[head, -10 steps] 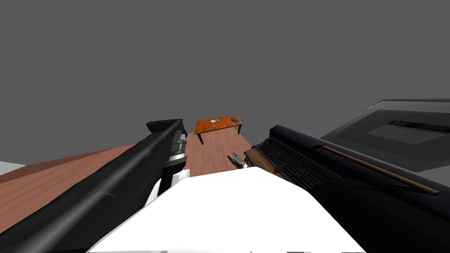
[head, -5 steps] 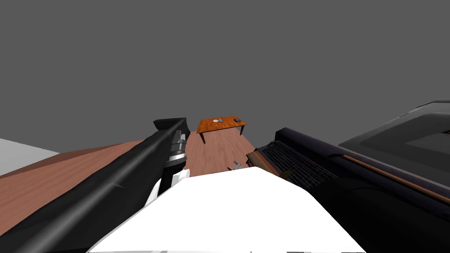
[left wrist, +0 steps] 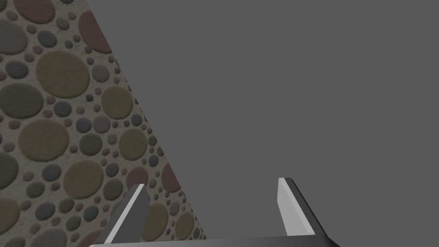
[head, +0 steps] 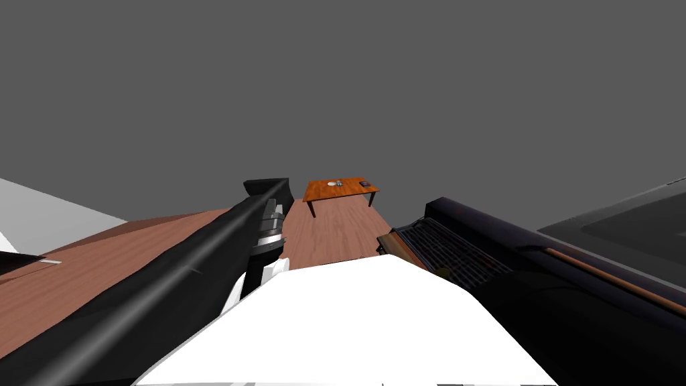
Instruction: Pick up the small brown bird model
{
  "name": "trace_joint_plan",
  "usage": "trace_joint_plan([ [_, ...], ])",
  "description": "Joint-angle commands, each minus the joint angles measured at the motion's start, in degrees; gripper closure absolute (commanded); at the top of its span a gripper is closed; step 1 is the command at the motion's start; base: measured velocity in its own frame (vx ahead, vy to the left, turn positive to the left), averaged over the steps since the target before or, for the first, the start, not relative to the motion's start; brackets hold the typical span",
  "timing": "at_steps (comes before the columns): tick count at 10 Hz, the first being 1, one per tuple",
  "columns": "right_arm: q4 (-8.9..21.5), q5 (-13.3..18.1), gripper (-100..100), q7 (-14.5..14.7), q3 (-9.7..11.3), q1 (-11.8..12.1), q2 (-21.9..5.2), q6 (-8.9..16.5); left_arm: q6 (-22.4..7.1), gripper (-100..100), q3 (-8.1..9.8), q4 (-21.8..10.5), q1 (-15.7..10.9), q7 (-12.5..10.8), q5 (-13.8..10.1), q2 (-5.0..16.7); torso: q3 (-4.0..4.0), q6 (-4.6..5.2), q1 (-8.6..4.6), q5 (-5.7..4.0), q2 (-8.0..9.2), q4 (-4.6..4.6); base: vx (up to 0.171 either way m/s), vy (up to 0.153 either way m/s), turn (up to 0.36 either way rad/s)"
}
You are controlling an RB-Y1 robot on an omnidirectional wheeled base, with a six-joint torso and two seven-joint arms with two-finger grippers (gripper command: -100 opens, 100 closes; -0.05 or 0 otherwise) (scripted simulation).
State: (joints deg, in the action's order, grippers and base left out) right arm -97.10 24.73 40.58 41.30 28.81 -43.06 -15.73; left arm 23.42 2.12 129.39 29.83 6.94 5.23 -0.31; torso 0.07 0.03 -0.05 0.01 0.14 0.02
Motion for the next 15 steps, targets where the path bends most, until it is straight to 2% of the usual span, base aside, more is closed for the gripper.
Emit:
trace_joint_plan([
  [1,0.75,0.45,-100,0.45,0.86,-0.56,-1.62,0.69,0.00,0,0.00,0.00,0.00,0.00,0.00,0.00,0.00,0.00,0.00,0.00,0.00,0.00,-0.022,-0.024,0.069],
  [4,4.71,3.85,-100,3.36,6.17,-2.80,-7.79,5.17,0.00,0,0.00,0.00,0.00,0.00,0.00,0.00,0.04,-0.01,-0.06,-0.01,0.06,0.02,-0.049,-0.039,0.174],
  [5,4.71,3.85,-100,3.36,6.17,-2.80,-8.74,5.17,0.00,0,0.00,0.00,0.00,0.00,0.00,0.00,0.08,0.00,-0.12,-0.02,0.14,0.03,-0.053,-0.049,0.060],
  [7,7.16,5.93,-100,4.97,9.40,-4.47,-12.44,8.40,0.00,0,0.00,0.00,0.00,0.00,0.00,0.00,0.07,0.00,-0.09,-0.02,0.11,0.03,-0.069,-0.052,0.181],
  [8,7.16,5.93,-100,4.97,9.40,-4.47,-13.38,8.40,0.00,0,0.00,0.00,-0.01,0.00,0.00,0.00,0.11,0.00,-0.16,-0.03,0.20,0.05,-0.071,-0.048,0.043],
  [9,8.33,6.89,-100,5.68,10.89,-5.31,-14.72,10.04,0.00,0,0.01,0.00,0.00,0.00,0.00,0.00,0.11,0.04,-0.12,-0.04,0.17,0.05,-0.059,-0.043,0.077],
  [10,8.33,6.89,-100,5.68,10.89,-5.31,-15.68,10.04,0.00,0,0.00,0.00,0.00,0.00,0.00,0.00,0.08,0.01,-0.11,-0.03,0.13,0.04,-0.043,-0.030,0.067],
  [12,10.56,8.66,-100,6.93,13.62,-6.96,-20.07,13.25,0.00,0,0.00,0.00,0.00,0.00,0.00,0.00,0.06,0.01,-0.04,-0.01,0.10,0.03,-0.074,-0.045,0.152],
  [13,10.56,8.66,-100,6.93,13.62,-6.96,-20.19,13.25,0.00,0,0.01,0.00,0.00,0.00,0.00,0.00,0.12,0.02,-0.17,-0.03,0.20,0.05,-0.071,-0.055,0.044],
  [15,12.71,10.16,-100,7.95,15.94,-8.47,-24.22,16.29,0.00,0,0.01,0.00,0.00,0.00,0.00,0.00,0.07,0.01,-0.14,-0.03,0.11,0.04,-0.074,-0.064,0.108],
])
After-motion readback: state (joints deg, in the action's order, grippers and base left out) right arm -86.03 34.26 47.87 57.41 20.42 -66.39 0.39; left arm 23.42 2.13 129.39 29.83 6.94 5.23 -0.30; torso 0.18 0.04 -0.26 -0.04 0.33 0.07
